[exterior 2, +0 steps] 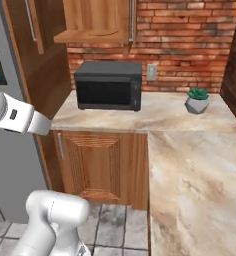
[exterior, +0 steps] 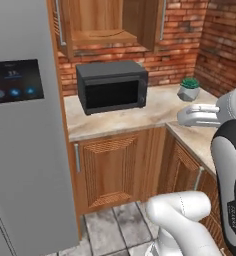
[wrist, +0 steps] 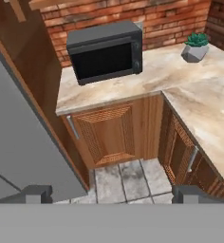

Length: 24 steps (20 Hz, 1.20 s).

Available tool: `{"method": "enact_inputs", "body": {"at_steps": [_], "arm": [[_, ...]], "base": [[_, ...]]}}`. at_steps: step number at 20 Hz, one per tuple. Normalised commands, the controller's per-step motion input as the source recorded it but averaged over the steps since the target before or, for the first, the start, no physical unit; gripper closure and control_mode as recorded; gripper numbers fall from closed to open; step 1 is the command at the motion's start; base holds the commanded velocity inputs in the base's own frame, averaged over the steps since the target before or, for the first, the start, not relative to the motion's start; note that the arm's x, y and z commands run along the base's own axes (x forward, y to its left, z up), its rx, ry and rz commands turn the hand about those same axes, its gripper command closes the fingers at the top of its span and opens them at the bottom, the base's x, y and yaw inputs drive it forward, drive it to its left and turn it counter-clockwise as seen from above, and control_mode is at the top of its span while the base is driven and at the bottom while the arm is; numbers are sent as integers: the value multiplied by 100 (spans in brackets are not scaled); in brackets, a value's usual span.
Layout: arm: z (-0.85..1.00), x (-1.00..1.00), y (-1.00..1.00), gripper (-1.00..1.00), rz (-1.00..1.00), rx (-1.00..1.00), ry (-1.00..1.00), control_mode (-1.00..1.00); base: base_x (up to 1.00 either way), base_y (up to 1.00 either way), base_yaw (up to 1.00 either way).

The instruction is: Organize the utensils by type. Pick up the wooden spoons from the counter and place them in the open cabinet. Then pick up the metallic utensils from the counter and place them in the open drawer.

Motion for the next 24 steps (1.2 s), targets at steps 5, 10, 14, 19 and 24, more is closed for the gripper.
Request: {"method": "enact_inputs", "body": {"at_steps": [5, 10, 14, 19, 24], "arm": [[0, 0, 0, -100, 0, 0, 0, 100], [0, 0, 0, -100, 0, 0, 0, 100], [0, 0, 0, -100, 0, 0, 0, 100], [0, 0, 0, -100, 0, 0, 0, 100], [0, 0, 0, -100, 0, 0, 0, 100]], "base": [[-100, 7, -4], [-100, 1, -3], [-100, 9, -1], [-100, 28, 0], [-100, 33, 0]]}}
